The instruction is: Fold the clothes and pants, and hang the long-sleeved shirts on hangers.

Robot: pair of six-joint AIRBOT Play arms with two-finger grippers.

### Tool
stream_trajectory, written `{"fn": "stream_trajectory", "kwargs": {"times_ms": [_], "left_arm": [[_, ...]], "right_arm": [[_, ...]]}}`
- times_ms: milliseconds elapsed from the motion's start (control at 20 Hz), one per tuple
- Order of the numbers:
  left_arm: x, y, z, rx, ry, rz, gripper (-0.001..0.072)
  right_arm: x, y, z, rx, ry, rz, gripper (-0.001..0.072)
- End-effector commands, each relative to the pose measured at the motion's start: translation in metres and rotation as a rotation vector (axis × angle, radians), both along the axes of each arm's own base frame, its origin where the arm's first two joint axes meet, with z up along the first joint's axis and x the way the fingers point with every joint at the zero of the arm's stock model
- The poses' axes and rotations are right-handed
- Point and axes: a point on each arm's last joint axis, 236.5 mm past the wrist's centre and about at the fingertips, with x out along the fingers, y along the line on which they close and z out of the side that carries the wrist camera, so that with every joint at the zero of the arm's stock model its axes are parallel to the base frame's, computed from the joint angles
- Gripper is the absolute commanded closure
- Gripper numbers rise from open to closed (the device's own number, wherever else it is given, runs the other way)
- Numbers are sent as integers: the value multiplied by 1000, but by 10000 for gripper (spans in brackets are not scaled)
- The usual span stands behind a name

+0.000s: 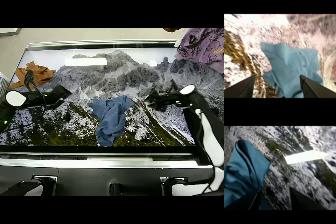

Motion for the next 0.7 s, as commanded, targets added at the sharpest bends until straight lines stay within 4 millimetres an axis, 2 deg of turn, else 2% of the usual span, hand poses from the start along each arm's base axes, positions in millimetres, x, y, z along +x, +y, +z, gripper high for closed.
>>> {"fn": "stream_trajectory", "kwargs": {"times_ms": [0,200,400,450,550,650], "left_arm": [[3,14,2,7,-10,24,95],[3,14,2,6,-8,24,94],[3,14,2,7,-7,23,94],[3,13,1,6,-6,23,94],[1,12,-3,2,12,18,94],[-3,5,-24,-9,80,-5,94]], "right_arm": [[18,32,-32,72,-1,-42,310],[29,58,-41,32,-41,-73,310],[29,74,-54,36,-6,-113,319],[29,78,-56,40,-3,-115,403],[30,81,-53,43,-14,-114,663],[39,72,-39,29,-59,-120,685]]}}
